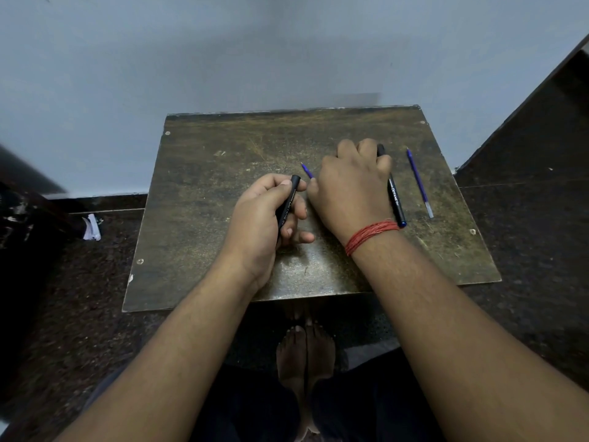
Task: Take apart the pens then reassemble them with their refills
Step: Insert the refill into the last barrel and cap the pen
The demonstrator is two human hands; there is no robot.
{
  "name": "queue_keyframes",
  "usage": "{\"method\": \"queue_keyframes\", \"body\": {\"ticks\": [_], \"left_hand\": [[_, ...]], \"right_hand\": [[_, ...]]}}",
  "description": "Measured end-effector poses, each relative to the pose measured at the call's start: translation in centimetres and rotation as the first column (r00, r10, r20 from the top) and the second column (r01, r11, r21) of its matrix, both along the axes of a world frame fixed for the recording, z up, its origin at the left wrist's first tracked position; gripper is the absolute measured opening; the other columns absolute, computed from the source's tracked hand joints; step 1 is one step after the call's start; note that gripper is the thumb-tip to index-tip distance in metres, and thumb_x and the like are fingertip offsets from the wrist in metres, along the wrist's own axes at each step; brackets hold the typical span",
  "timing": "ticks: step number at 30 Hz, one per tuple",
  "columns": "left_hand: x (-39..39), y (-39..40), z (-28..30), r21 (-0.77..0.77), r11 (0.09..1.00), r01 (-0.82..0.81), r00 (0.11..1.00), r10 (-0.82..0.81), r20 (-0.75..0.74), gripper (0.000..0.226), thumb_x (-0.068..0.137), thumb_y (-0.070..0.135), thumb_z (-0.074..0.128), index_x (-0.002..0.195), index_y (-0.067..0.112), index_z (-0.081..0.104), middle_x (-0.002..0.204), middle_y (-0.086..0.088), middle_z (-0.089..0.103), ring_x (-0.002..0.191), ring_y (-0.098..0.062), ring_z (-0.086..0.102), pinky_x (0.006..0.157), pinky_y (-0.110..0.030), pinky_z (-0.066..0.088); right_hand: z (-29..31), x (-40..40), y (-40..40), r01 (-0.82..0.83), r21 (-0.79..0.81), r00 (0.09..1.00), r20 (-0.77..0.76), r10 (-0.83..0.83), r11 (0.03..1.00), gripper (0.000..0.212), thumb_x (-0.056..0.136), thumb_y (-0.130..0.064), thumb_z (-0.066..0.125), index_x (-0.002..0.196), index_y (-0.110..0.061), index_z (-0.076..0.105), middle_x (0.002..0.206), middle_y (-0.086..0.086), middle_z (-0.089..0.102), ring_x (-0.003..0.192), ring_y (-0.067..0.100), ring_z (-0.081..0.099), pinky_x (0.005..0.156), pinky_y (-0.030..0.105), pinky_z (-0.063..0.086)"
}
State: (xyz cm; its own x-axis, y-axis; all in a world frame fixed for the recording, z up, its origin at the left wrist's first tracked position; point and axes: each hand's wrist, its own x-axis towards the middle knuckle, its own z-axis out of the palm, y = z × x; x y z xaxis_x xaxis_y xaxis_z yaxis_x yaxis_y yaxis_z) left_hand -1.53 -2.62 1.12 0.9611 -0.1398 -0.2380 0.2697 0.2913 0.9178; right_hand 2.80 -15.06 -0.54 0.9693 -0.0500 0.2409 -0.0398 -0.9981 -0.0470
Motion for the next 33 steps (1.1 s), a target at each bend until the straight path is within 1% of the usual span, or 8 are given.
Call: {"method": "queue_keyframes", "body": {"ticks": [2,5,8,10,14,18,24,33], "left_hand": [[0.1,0.0,-0.1,-0.017,1.000,-0.008,1.000,0.007,-0.018,0.021,0.102,0.012,0.040,0.096,0.007,0.060,0.062,-0.004,0.053,0.040,-0.009,0.034,0.045,-0.027,0.048],[0.2,0.2,-0.1,-0.022,1.000,-0.011,0.999,0.011,-0.035,0.021,0.102,0.013,0.041,0.097,0.008,0.060,0.062,-0.004,0.053,0.040,-0.008,0.034,0.045,-0.026,0.048],[0.2,0.1,-0.1,0.002,1.000,-0.004,0.999,0.005,-0.037,0.020,0.102,0.014,0.041,0.099,0.007,0.059,0.062,-0.003,0.054,0.041,-0.008,0.034,0.045,-0.026,0.048],[0.1,0.0,-0.3,0.007,1.000,0.001,0.999,0.000,-0.039,0.020,0.103,0.014,0.041,0.096,0.008,0.058,0.062,-0.003,0.055,0.042,-0.008,0.035,0.045,-0.027,0.049],[0.2,-0.1,-0.5,-0.007,1.000,0.004,0.999,-0.004,-0.054,0.022,0.103,0.014,0.040,0.091,0.009,0.058,0.060,-0.004,0.056,0.043,-0.009,0.036,0.046,-0.028,0.050],[0.4,-0.1,-0.6,0.012,0.999,-0.040,0.997,0.041,-0.063,0.021,0.103,0.013,0.039,0.101,0.005,0.058,0.060,-0.004,0.054,0.043,-0.010,0.037,0.046,-0.028,0.050],[1.1,0.5,-1.0,-0.065,0.971,-0.229,0.972,0.225,-0.063,0.020,0.101,0.009,0.039,0.094,0.006,0.058,0.057,-0.002,0.051,0.040,-0.009,0.033,0.040,-0.023,0.039],[1.4,0.8,-0.9,-0.110,0.950,-0.293,0.956,0.288,-0.064,0.018,0.100,0.008,0.038,0.095,0.008,0.055,0.056,0.001,0.051,0.039,-0.009,0.032,0.040,-0.022,0.039]], "right_hand": [[0.6,0.0,0.1,-0.004,0.073,1.000,-0.015,0.005,0.997,0.025,0.089,-0.038,0.055,0.090,-0.018,0.070,0.109,0.005,0.061,0.113,0.031,0.044,0.089,0.046,0.033],[1.5,-0.1,-0.2,0.002,0.369,1.000,-0.018,0.005,0.929,0.019,0.089,-0.038,0.056,0.083,-0.022,0.065,0.096,-0.002,0.066,0.110,0.027,0.048,0.090,0.042,0.038],[2.2,-0.5,-0.3,0.003,0.624,1.000,-0.022,0.013,0.781,0.015,0.086,-0.032,0.062,0.076,-0.021,0.059,0.072,-0.009,0.063,0.086,0.016,0.060,0.071,0.032,0.046],[2.6,-0.7,-0.1,0.001,0.683,0.997,-0.061,0.056,0.730,0.013,0.085,-0.028,0.065,0.076,-0.021,0.060,0.067,-0.009,0.061,0.067,0.006,0.057,0.058,0.027,0.040],[2.6,-0.8,-0.1,-0.002,0.746,0.983,-0.121,0.139,0.666,0.008,0.086,-0.022,0.067,0.080,-0.018,0.063,0.068,-0.009,0.061,0.062,0.003,0.052,0.055,0.021,0.035],[2.2,-1.0,-0.2,-0.032,0.659,0.982,-0.119,0.146,0.751,0.007,0.089,-0.021,0.064,0.083,-0.023,0.060,0.076,-0.011,0.059,0.074,0.008,0.055,0.064,0.027,0.038],[2.6,-2.3,0.4,-0.214,0.327,0.940,-0.186,0.284,0.921,0.012,0.091,-0.028,0.058,0.098,-0.019,0.062,0.103,0.003,0.064,0.106,0.027,0.057,0.087,0.036,0.045],[2.3,-2.7,2.2,-0.221,0.111,0.943,-0.230,0.241,0.969,0.018,0.094,-0.021,0.054,0.106,-0.011,0.063,0.110,0.011,0.066,0.113,0.032,0.055,0.083,0.039,0.047]]}}
